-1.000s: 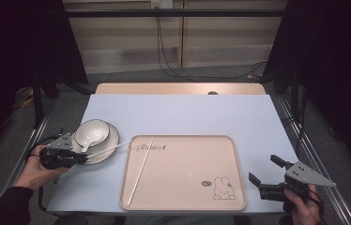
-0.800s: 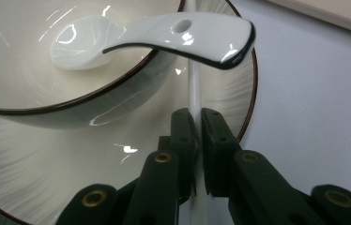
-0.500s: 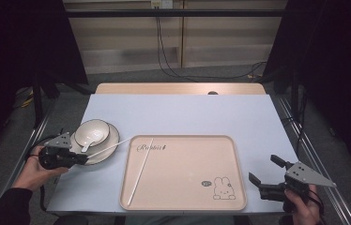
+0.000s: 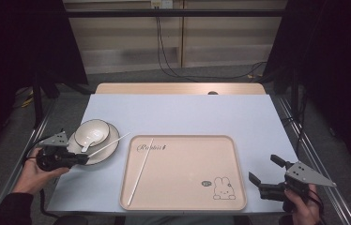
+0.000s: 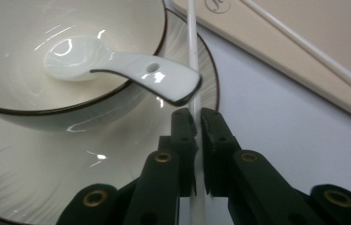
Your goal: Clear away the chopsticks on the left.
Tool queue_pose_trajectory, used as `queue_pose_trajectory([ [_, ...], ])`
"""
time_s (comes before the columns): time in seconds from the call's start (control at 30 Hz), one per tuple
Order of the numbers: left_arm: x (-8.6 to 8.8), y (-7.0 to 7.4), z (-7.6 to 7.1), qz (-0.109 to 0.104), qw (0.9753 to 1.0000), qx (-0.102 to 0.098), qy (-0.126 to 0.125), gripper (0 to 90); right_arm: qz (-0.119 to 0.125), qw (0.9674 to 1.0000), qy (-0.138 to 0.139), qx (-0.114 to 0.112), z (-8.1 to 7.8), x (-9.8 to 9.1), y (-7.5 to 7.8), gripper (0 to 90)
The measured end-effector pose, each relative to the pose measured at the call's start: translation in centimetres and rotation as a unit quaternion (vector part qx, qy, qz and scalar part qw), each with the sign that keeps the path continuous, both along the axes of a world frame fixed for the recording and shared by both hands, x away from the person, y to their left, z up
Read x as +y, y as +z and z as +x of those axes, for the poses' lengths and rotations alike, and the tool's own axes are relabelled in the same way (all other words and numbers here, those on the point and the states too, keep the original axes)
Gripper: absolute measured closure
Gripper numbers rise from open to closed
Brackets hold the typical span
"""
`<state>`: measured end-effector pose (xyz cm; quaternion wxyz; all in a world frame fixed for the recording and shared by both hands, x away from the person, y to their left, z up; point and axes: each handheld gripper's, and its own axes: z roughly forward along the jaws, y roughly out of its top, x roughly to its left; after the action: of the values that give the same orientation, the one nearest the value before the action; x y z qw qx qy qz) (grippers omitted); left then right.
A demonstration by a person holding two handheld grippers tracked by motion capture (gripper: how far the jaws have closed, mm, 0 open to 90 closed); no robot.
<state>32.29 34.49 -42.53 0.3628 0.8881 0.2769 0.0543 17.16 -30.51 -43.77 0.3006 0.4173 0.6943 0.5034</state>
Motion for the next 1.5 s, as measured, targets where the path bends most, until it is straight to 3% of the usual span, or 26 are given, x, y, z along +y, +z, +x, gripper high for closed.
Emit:
queue_pose_trajectory([
  [0.17,-0.3,0.3,-0.8,-0.015,0.9998,0.006,0.015,84.7,0.001,1.0000,-0.001,0.001,0.0,0.0,0.0,0.9],
  [0.2,-0.4,0.2,-1.0,-0.027,0.9994,0.009,0.020,84.7,0.001,1.0000,0.000,0.000,0.0,0.0,0.0,0.9],
  [0.5,-1.7,1.0,-3.0,-0.047,0.9976,0.023,0.045,84.7,0.003,1.0000,0.003,0.000,0.1,0.1,0.0,0.9],
  [0.67,-2.6,1.5,-4.0,-0.062,0.9961,0.014,0.062,84.7,0.003,1.0000,0.002,0.000,0.2,0.1,0.0,0.9],
  [0.93,-3.8,1.8,-5.2,-0.087,0.9916,0.018,0.093,84.7,0.003,1.0000,0.003,0.000,0.2,0.1,0.0,0.9],
  [1.3,-5.7,2.0,-6.7,-0.102,0.9852,0.032,0.134,84.8,0.004,1.0000,0.003,-0.001,0.2,0.1,0.0,0.9],
  [1.5,-6.8,2.5,-7.8,-0.101,0.9830,0.028,0.151,84.8,0.002,1.0000,0.003,-0.001,0.2,0.1,0.0,0.9],
])
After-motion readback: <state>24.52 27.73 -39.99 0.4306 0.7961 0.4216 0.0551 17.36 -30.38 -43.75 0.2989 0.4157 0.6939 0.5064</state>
